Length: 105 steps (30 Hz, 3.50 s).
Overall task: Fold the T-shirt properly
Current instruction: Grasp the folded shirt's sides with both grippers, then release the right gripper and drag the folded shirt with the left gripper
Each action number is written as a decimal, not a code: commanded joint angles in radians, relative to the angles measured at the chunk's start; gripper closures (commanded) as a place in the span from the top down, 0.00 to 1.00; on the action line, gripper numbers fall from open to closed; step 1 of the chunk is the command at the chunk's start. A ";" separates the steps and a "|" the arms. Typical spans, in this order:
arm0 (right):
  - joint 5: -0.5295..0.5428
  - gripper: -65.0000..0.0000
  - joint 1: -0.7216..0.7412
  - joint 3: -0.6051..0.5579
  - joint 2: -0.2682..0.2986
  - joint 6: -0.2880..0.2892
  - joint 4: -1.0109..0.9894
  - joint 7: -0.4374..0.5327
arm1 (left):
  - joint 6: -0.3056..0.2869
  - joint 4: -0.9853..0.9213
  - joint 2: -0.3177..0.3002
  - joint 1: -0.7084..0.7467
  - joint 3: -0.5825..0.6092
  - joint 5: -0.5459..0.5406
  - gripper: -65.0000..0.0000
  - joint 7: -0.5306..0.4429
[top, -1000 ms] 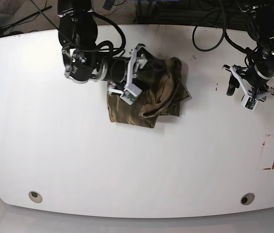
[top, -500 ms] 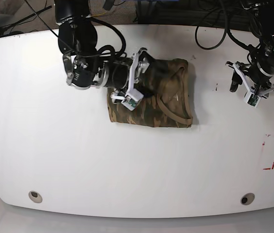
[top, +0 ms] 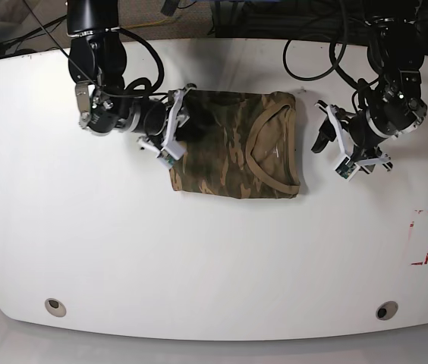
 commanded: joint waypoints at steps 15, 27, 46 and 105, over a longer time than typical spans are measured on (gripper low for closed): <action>0.037 0.28 -0.093 -0.005 0.086 -0.036 0.159 0.161 | 0.002 0.021 0.037 -0.044 0.208 0.033 0.46 -0.017; 0.032 0.28 0.133 0.105 0.101 -0.032 -0.085 0.166 | 0.002 0.021 0.043 -0.011 0.406 0.116 0.46 -0.017; 0.037 0.27 0.257 0.016 0.179 -0.038 -0.269 0.301 | 0.002 -0.143 -0.127 -0.120 0.320 0.110 0.46 -0.022; -0.411 0.27 0.052 -0.038 -0.029 0.014 0.001 0.178 | 0.532 -0.404 0.161 0.031 0.222 0.139 0.74 -0.382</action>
